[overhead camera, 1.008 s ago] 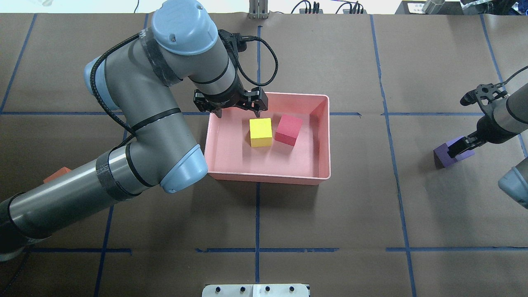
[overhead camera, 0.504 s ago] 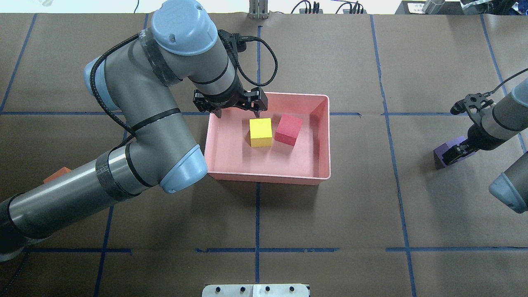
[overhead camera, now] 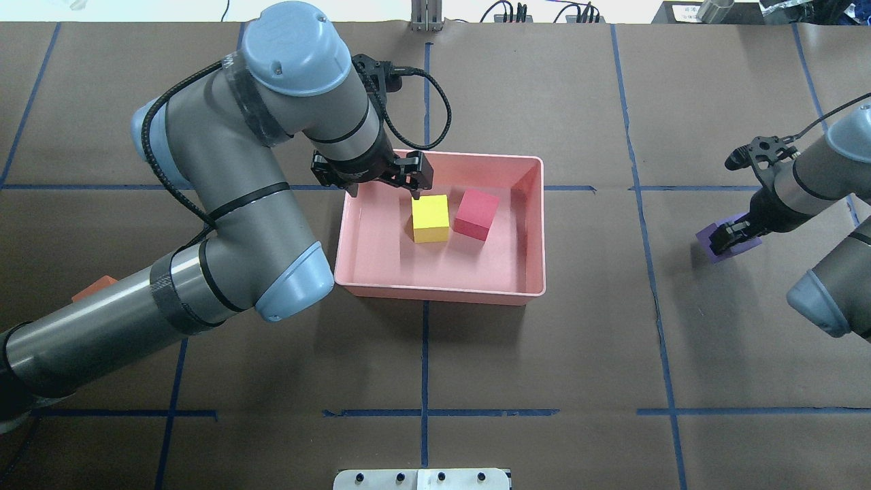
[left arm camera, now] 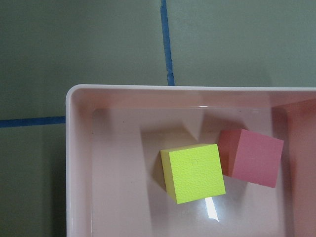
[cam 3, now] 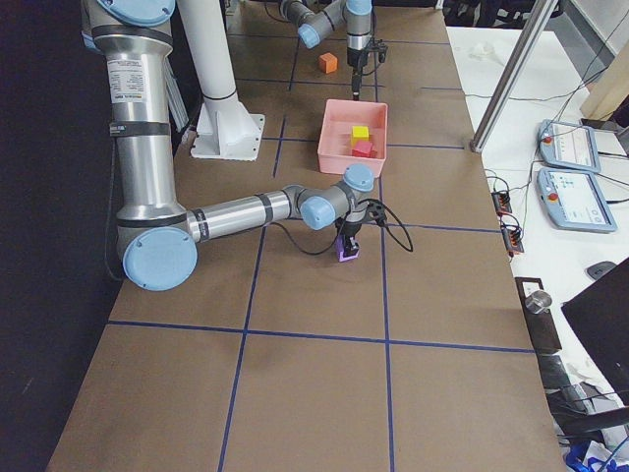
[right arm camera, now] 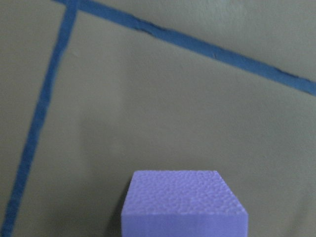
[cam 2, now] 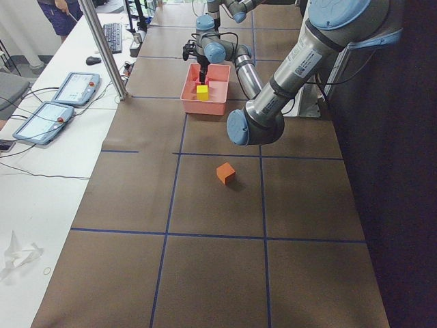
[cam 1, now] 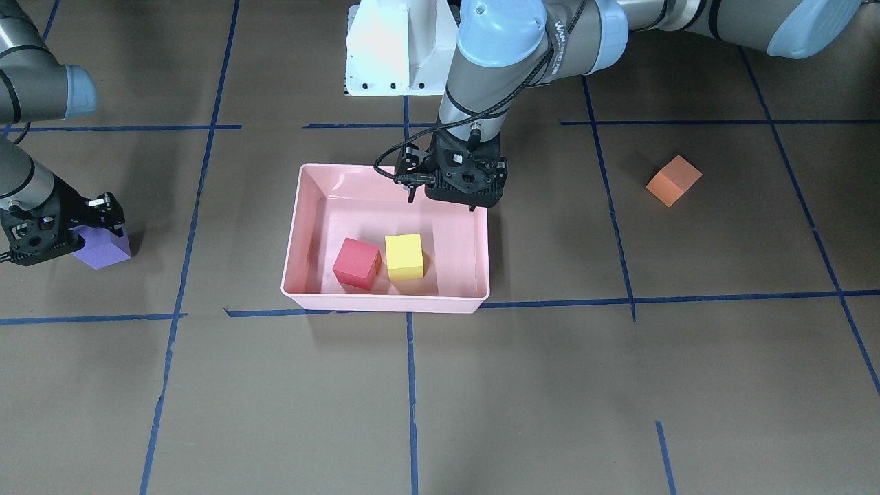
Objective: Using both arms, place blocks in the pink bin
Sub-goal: 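Release the yellow cube with the left gripper while the right grasps the purple cube, then carry the purple cube into the bin while the left gripper nears the orange cube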
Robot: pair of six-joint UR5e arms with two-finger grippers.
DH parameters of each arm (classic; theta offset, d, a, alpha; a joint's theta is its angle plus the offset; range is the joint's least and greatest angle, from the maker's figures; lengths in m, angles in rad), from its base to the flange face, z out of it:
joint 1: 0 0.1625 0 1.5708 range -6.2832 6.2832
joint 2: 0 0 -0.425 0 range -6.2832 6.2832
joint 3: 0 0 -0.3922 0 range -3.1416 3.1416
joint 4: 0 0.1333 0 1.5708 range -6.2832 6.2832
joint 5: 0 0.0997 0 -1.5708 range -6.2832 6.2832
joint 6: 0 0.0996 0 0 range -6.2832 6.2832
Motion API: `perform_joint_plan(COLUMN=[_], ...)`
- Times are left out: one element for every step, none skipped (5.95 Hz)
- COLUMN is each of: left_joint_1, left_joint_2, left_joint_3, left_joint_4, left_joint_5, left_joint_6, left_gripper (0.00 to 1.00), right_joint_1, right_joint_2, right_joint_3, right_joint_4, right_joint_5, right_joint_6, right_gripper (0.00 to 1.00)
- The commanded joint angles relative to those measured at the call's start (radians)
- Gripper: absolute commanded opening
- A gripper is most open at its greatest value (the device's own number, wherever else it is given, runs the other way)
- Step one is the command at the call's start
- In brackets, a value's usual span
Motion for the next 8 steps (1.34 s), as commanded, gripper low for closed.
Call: perform_joint_plan(left_joint_1=[-0.037, -0.095, -0.157, -0.220, -0.257, -0.281, -0.283, -0.282], left_joint_2=[0.173, 0.270, 0.348, 0.433, 0.494, 0.539, 0.547, 0.547], left_joint_3=[-0.121, -0.175, -0.209, -0.241, -0.241, -0.241, -0.243, -0.241], left_joint_4=[0.004, 0.004, 0.004, 0.003, -0.006, -0.011, -0.011, -0.011], left_joint_5=[-0.043, -0.086, -0.141, -0.194, -0.233, -0.235, -0.233, -0.235], left_joint_6=[0.230, 0.381, 0.520, 0.640, 0.770, 0.866, 0.876, 0.870], left_gripper=[1.00, 1.00, 1.00, 1.00, 1.00, 1.00, 1.00, 1.00], right_joint_1=[-0.001, -0.003, -0.015, -0.053, -0.120, -0.232, -0.362, -0.421], right_joint_2=[0.133, 0.236, 0.331, 0.408, 0.484, 0.546, 0.553, 0.536], right_joint_3=[0.041, 0.113, 0.165, 0.177, 0.180, 0.180, 0.181, 0.184], right_joint_4=[-0.109, -0.292, -0.439, -0.468, -0.472, -0.473, -0.472, -0.473], right_joint_5=[0.020, 0.028, 0.028, 0.022, -0.010, -0.112, -0.262, -0.331], right_joint_6=[0.144, 0.201, 0.257, 0.416, 0.606, 0.766, 0.878, 0.896], right_gripper=[0.22, 0.23, 0.24, 0.24, 0.25, 0.28, 0.54, 0.99])
